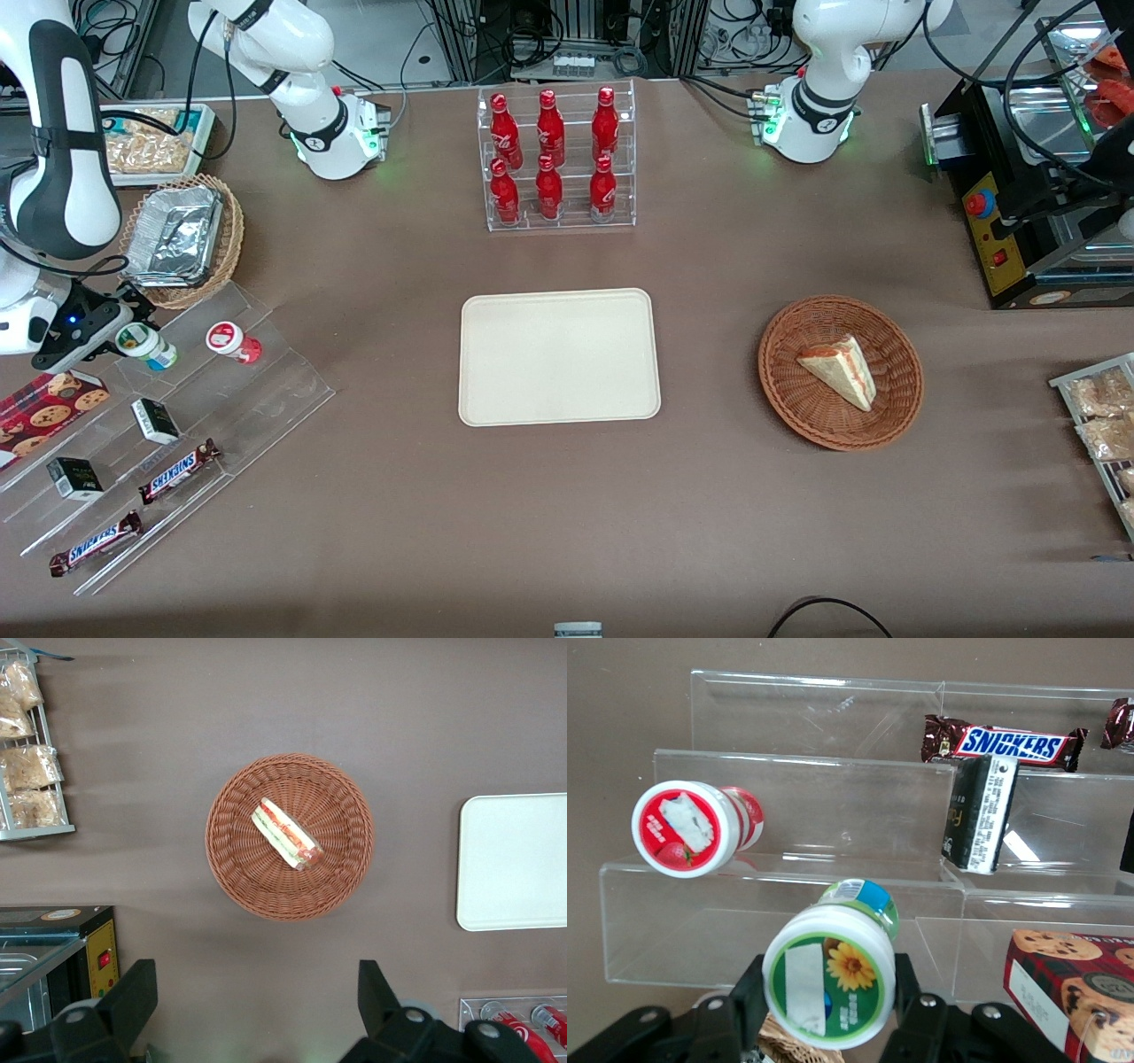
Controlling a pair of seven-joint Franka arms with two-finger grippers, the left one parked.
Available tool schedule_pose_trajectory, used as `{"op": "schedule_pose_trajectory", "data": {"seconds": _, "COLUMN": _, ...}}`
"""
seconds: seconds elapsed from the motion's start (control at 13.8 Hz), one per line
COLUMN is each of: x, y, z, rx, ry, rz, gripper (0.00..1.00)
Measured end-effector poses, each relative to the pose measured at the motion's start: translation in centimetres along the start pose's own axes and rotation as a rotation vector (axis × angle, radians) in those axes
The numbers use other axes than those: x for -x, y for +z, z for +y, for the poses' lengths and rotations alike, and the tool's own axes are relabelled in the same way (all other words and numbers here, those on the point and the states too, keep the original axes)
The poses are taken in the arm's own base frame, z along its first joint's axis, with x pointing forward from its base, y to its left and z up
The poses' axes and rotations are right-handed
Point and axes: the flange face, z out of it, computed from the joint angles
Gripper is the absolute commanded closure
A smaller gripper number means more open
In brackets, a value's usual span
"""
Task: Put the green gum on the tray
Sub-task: 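Close the right gripper around the green gum jar's body, then lift the green gum jar and carry it over the cream tray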
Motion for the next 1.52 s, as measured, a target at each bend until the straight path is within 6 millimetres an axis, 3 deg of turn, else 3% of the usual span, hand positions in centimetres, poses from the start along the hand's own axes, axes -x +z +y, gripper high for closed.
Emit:
{"op": "schedule_pose_trajectory", "data": {"seconds": 0.36, "x": -0.3, "y": -0.4, "z": -0.1, "rx": 0.007, "ry": -0.006, "rz": 0.004, "gripper": 1.0}}
{"op": "schedule_pose_trajectory", "data": {"seconds": 0.58, "x": -1.6, "y": -2.8, "z": -0.3, "rx": 0.002, "ry": -0.021, "rz": 0.002, "gripper": 1.0}}
{"op": "schedule_pose_trajectory", "data": {"seconds": 0.72, "x": -3.7, "y": -5.0, "z": -1.3, "rx": -0.023, "ry": 0.007, "rz": -0.013, "gripper": 1.0}}
{"op": "schedule_pose_trajectory", "data": {"seconds": 1.01, "x": -10.4, "y": -6.9, "z": -6.3, "rx": -0.063, "ry": 0.1, "rz": -0.055, "gripper": 1.0}}
{"op": "schedule_pose_trajectory", "data": {"seconds": 1.52, "x": -22.7, "y": -5.8, "z": -19.5, "rx": -0.064, "ry": 0.295, "rz": -0.104, "gripper": 1.0}}
